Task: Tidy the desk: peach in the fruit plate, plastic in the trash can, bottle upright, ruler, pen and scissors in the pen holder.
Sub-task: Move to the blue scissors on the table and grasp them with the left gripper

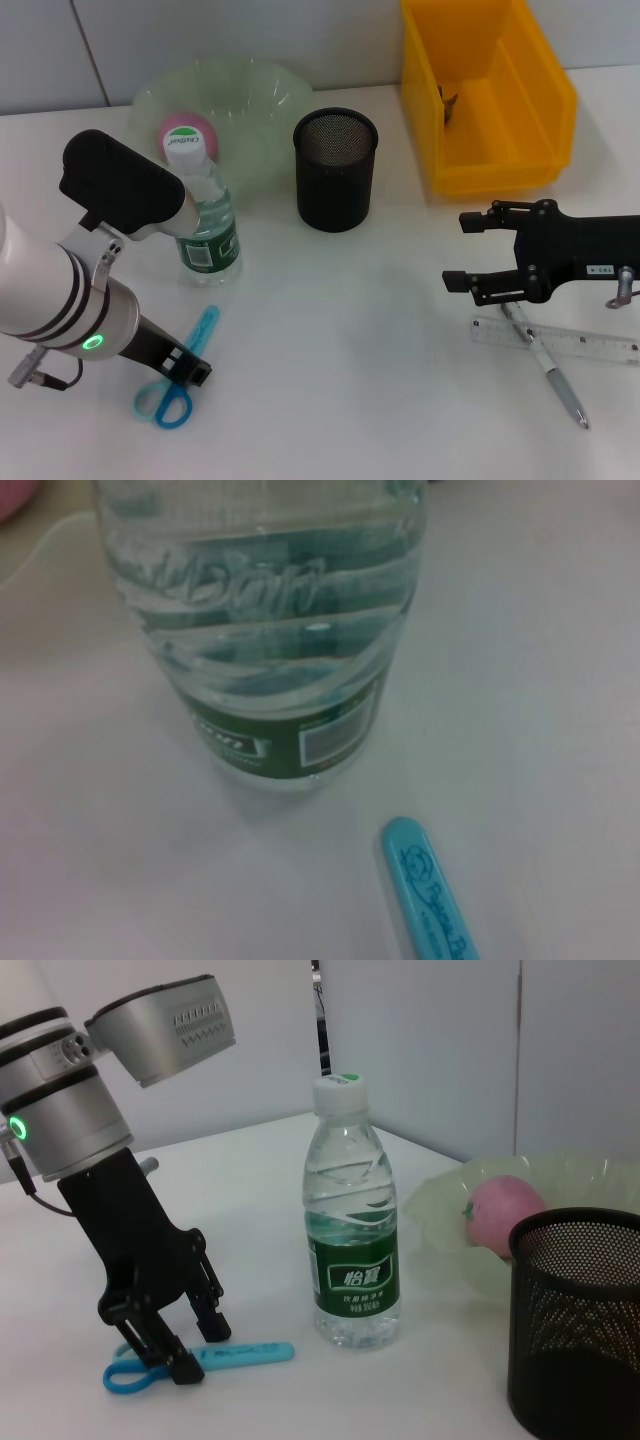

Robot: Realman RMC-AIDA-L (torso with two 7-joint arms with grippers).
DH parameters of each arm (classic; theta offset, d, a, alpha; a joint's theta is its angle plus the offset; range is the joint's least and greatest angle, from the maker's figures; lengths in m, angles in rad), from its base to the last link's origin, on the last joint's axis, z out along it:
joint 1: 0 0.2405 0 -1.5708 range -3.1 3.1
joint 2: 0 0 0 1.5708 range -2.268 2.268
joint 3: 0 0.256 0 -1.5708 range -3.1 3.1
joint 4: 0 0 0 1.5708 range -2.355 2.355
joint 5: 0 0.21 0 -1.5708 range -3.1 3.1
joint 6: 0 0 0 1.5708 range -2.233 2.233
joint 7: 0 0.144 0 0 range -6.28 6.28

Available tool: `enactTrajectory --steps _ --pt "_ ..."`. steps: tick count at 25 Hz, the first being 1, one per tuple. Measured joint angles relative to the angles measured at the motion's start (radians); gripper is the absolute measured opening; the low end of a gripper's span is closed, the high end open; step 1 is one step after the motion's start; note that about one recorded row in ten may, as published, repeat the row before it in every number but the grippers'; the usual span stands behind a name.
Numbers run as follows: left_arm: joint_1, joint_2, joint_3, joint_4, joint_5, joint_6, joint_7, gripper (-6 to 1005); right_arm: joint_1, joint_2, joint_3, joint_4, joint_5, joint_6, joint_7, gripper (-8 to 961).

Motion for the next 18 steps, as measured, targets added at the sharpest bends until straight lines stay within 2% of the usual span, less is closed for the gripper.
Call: enactTrajectory --steps 12,18 --pt "-0.018 0.002 -0.01 -0.03 -0.024 0.003 0.041 493 0.0 0.0 0.001 0.0 0.0 -0.001 -0.001 846" --pt "-0.024 0.002 -0.005 -0.029 -0.026 0.009 0.045 395 -0.001 0.0 0.002 0.0 0.0 -0.001 -0.001 846"
